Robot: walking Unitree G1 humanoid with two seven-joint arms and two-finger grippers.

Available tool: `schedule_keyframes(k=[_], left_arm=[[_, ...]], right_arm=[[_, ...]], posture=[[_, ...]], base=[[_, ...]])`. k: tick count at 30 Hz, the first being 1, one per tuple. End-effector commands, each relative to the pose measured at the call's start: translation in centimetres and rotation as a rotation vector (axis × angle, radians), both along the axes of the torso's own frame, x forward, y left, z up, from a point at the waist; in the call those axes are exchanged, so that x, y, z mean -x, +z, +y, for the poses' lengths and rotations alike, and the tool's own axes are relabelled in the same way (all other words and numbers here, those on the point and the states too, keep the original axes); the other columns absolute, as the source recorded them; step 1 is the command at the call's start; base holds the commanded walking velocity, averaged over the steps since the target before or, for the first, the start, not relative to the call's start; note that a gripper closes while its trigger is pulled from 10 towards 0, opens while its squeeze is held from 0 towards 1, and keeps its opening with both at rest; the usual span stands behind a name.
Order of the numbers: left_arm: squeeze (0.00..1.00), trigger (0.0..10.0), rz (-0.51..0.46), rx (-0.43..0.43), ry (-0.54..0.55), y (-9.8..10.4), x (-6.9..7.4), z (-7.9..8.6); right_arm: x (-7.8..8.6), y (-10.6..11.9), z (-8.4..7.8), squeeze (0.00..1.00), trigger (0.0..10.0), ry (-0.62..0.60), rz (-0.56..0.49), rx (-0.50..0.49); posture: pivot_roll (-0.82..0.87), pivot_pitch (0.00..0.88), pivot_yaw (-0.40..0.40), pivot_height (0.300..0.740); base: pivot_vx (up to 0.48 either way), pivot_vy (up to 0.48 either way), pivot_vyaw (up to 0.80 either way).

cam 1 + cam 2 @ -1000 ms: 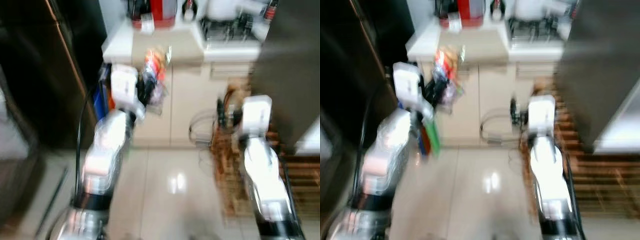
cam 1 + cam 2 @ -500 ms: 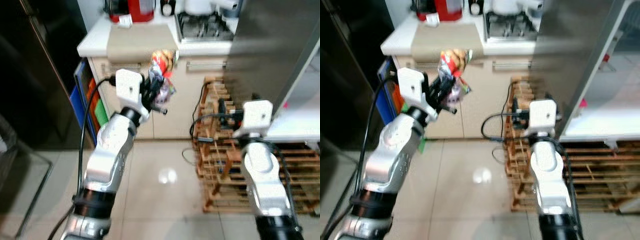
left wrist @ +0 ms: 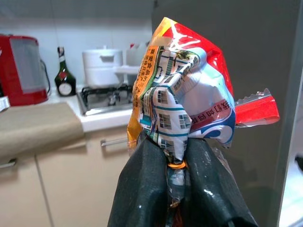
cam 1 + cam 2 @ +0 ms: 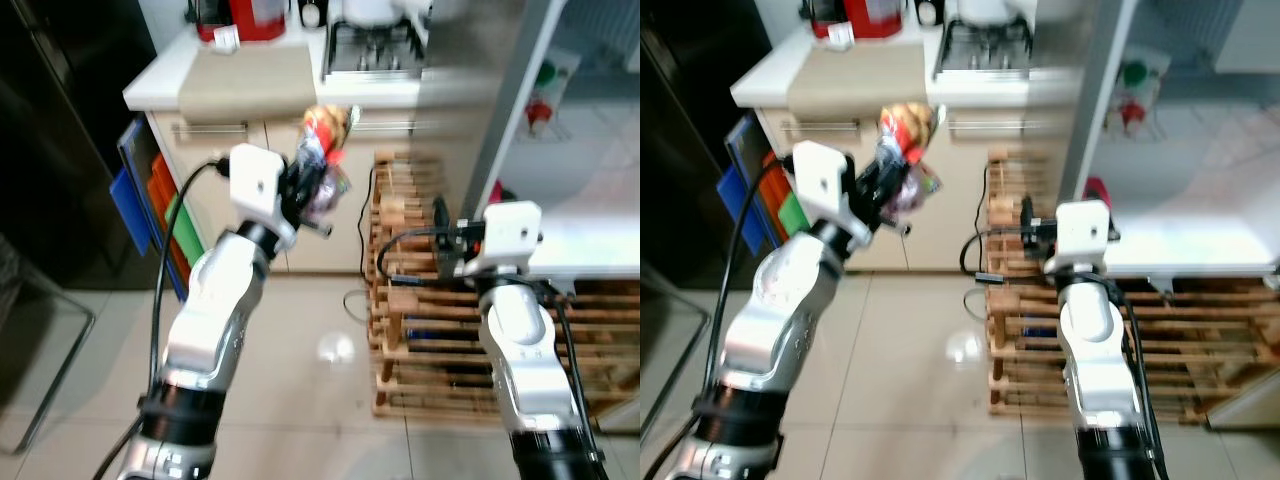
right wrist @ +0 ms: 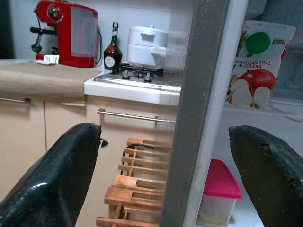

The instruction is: Restocking fridge

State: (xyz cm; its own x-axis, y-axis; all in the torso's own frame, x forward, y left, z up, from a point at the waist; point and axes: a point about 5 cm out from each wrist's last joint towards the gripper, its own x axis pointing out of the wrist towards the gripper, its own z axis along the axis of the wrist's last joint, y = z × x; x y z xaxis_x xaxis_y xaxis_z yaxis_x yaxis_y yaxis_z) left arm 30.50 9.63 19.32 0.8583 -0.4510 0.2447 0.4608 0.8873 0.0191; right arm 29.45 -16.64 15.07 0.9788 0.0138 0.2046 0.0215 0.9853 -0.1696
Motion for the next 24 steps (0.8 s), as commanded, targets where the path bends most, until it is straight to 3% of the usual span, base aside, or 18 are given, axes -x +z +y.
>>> schedule_keyframes(k=[1,6,10,24], left_arm=[[0.0,10.0,-0.026,0.003,-0.002,0.6,0.1,0.4],[0.0,10.0,-0.016,0.052,-0.078,0.5,0.8,-0.4],[0.0,10.0,-0.028,0.036,-0.117,0.5,1.3,-0.9],[0.0,10.0,-0.032,0.018,-0.145,0.6,1.2,-1.0]], right_arm=[[0.0,0.1,0.3,0.0,10.0,0.011,-0.007,-0.005],[0.1,0.0,0.4,0.0,10.0,0.02,-0.008,-0.008],[0.3,-0.2,0.4,0.0,10.0,0.017,-0.005,-0.013],[0.5,-0.4,0.6,0.0,10.0,0.004,-0.003,-0.028]], posture=[[-0.15,0.0,0.096,0.74],[-0.16,0.0,0.102,0.74],[-0.16,0.0,0.114,0.74],[-0.16,0.0,0.126,0.74]], base=[[0.0,-0.48,0.0],[0.0,-0.48,0.0],[0.0,-0.48,0.0],[0.0,-0.479,0.0]])
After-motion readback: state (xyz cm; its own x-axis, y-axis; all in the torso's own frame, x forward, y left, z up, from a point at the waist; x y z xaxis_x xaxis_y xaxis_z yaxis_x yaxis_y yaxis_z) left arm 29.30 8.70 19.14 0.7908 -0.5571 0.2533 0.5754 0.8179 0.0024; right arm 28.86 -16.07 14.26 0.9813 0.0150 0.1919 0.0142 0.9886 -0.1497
